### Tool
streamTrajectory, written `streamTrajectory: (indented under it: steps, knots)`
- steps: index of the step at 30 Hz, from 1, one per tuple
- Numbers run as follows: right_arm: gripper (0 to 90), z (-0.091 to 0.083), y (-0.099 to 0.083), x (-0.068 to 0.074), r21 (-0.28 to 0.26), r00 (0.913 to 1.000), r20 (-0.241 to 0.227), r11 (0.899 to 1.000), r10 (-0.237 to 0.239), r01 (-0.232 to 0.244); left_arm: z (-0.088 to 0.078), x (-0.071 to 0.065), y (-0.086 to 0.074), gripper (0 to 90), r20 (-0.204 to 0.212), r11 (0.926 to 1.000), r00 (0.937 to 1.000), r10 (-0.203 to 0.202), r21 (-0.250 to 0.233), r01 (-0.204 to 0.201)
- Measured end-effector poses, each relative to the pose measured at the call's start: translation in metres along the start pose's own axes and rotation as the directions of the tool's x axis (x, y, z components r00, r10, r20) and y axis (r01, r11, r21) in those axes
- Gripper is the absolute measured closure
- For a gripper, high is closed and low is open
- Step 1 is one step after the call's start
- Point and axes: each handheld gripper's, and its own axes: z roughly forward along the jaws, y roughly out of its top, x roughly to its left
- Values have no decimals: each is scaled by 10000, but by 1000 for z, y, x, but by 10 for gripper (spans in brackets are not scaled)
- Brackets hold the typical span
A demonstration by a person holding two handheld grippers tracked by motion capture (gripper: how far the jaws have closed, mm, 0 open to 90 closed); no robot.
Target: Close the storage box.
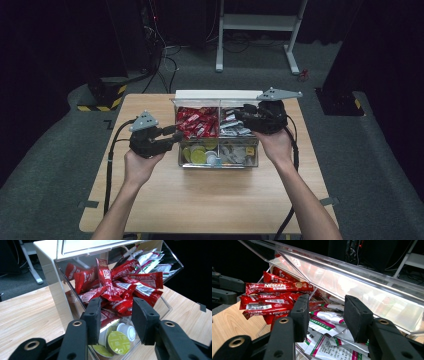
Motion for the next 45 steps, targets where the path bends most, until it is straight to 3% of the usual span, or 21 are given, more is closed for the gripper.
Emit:
streamTrajectory:
  steps: [9,21,28,38,45]
  knots:
    - [570,0,0,1,54,9999,116,10000,-68,68,4,1,8,623,-19,10000,10000,-89,7,89]
    - [570,1,1,1,111,9998,173,9999,-64,62,15,-6,23,656,-403,9992,9986,333,243,-324]
    - [569,2,0,1,82,9998,151,9999,-100,98,26,-10,35,661,-376,9988,9984,421,282,-410]
    - [570,3,0,0,122,9999,136,9999,13,-14,46,-12,36,676,-791,9913,9933,845,1075,-758]
    - [570,4,0,0,99,9999,135,10000,1,-3,47,-10,35,779,-852,9905,9926,868,1142,-769]
